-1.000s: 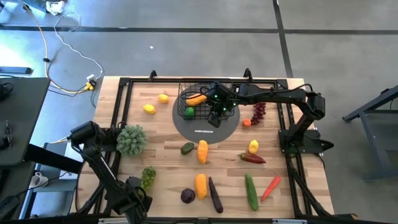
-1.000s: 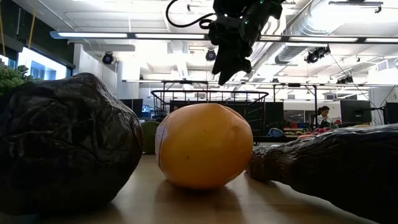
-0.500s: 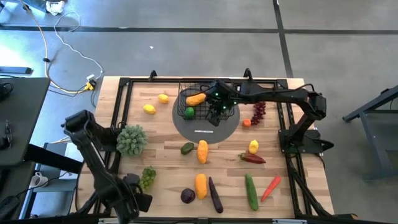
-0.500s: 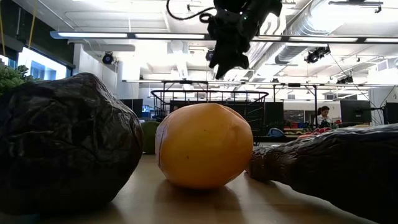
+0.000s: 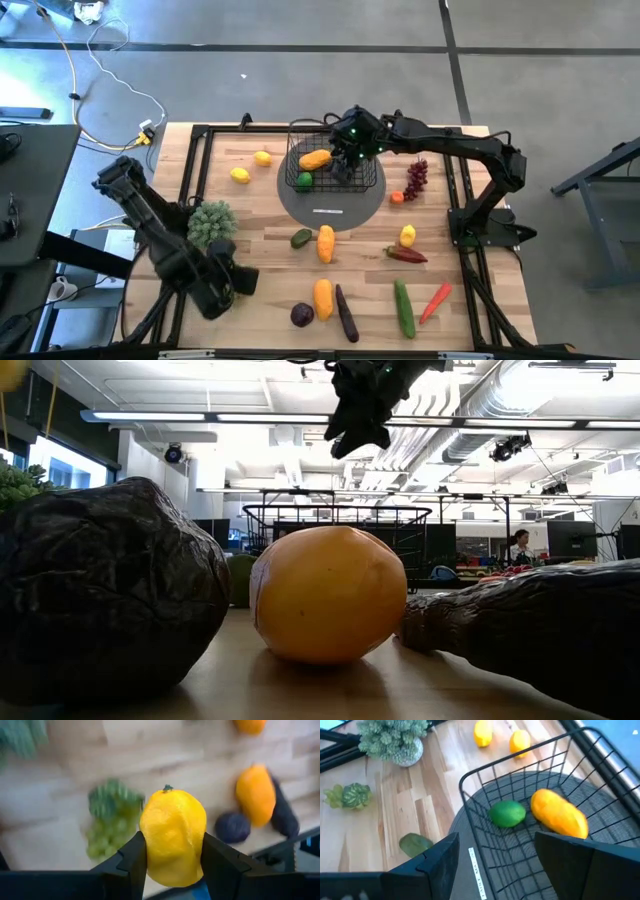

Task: Build produce basket
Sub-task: Put the yellow lemon into the wire basket

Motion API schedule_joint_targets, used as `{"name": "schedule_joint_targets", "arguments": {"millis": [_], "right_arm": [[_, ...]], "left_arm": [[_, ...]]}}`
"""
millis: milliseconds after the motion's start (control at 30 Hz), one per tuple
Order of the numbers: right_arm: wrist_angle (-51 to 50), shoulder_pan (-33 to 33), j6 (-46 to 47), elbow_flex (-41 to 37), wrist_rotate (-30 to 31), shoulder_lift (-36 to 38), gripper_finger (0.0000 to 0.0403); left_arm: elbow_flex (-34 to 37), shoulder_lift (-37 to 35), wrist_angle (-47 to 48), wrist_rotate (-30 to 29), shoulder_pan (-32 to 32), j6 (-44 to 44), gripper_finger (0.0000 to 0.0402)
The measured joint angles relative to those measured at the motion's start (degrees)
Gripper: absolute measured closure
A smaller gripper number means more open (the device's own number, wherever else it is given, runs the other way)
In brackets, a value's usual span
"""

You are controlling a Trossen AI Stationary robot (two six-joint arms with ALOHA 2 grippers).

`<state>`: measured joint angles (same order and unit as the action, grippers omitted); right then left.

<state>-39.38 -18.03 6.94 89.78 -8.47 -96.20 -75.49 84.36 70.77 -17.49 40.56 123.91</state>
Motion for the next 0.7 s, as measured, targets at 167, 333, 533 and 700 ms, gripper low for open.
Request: {"name": "schedule_joint_targets", "arguments": {"millis": [167, 333, 533, 700], "right_arm": [[-0.28, -1.55, -1.87, 1.08, 0.0, 0.0, 0.0164], [0.12, -2.78, -3.29, 1.35, 0.0, 0.04, 0.0164], [0.14, -4.58, -4.42, 1.35, -0.02, 0.04, 0.0164], [-0.34, -6.26, -4.63, 1.35, -0.02, 0.04, 0.0164]], "left_arm": [[0.0, -3.26, 3.58, -3.05, -5.96, -7.25, 0.0259], [0.0, -6.43, 4.18, -7.08, -12.58, -15.22, 0.0259], [0.0, -8.76, 3.13, -8.5, -22.08, -26.83, 0.0259], [0.0, -9.58, 2.03, -8.48, -30.26, -36.97, 0.0259]]}}
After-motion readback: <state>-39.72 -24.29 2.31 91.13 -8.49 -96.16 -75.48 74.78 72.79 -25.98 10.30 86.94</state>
